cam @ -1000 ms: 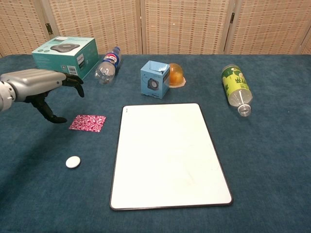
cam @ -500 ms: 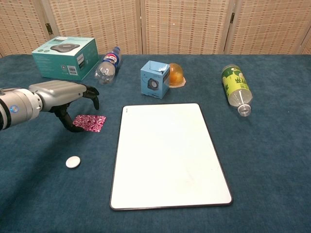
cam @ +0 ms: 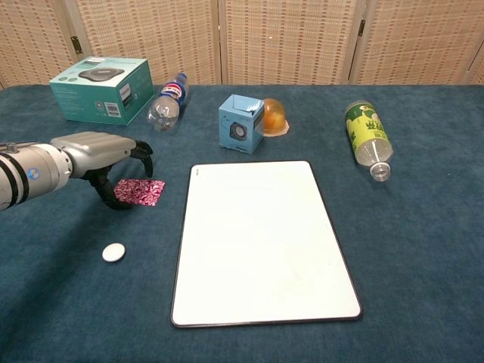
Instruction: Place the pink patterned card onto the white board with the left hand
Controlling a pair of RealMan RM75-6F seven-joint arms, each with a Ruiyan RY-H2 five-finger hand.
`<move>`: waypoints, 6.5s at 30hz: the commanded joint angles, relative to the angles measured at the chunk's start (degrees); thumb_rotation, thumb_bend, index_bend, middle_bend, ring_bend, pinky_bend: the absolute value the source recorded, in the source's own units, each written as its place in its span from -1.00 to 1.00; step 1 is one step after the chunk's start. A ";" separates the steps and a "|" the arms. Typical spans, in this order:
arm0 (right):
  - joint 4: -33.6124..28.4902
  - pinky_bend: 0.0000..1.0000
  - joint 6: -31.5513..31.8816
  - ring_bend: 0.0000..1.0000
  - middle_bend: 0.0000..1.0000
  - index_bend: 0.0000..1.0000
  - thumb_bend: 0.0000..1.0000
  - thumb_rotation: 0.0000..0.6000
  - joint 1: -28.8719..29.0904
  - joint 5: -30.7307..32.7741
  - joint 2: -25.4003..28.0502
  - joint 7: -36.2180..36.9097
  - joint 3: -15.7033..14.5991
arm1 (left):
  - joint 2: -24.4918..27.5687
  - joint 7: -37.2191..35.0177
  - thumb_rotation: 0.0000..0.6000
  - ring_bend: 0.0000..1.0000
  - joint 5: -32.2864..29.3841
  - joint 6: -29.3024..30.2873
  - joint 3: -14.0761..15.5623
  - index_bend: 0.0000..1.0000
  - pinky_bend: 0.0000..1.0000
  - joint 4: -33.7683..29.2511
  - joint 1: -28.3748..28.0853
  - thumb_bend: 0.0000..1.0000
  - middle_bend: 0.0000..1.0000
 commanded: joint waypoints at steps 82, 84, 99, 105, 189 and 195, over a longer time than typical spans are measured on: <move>-0.04 -1.00 0.47 -0.99 -1.00 -1.00 -0.96 1.00 -0.63 -0.91 -0.25 1.06 -0.11 | 8.02 -3.45 1.00 -0.89 21.06 9.92 12.43 -0.23 -1.00 -17.00 0.25 -0.40 -0.80; -0.39 -1.00 0.48 -0.99 -1.00 -1.00 -0.96 1.00 -0.61 -0.97 -0.20 0.60 -0.15 | 8.18 -3.85 1.00 -0.89 22.53 10.26 13.32 -0.20 -1.00 -16.22 1.17 -0.40 -0.79; -2.54 -1.00 0.57 -1.00 -1.00 -1.00 -0.96 1.00 -0.58 -0.93 0.24 -1.86 -0.23 | 7.79 -6.82 1.00 -0.88 26.34 10.02 15.65 -0.12 -1.00 -12.09 6.16 -0.40 -0.78; -2.79 -1.00 0.55 -0.99 -1.00 -1.00 -0.96 1.00 -0.48 -1.07 0.11 -2.26 -0.28 | 7.27 -7.31 1.00 -0.88 26.79 8.68 15.22 -0.12 -1.00 -11.43 6.83 -0.40 -0.78; -1.74 -1.00 0.85 -1.00 -1.00 -1.00 -0.96 1.00 -1.08 0.12 0.18 -0.78 -0.02 | -6.31 0.16 1.00 -0.90 7.51 -3.06 -0.74 -0.78 -1.00 -5.82 -10.44 -0.29 -0.76; -1.64 -1.00 0.69 -0.99 -1.00 -1.00 -0.96 1.00 -1.21 0.50 0.94 -0.35 0.09 | 0.23 -7.39 1.00 -0.90 8.64 3.11 -2.23 -0.69 -1.00 -10.80 -5.25 -0.29 -0.76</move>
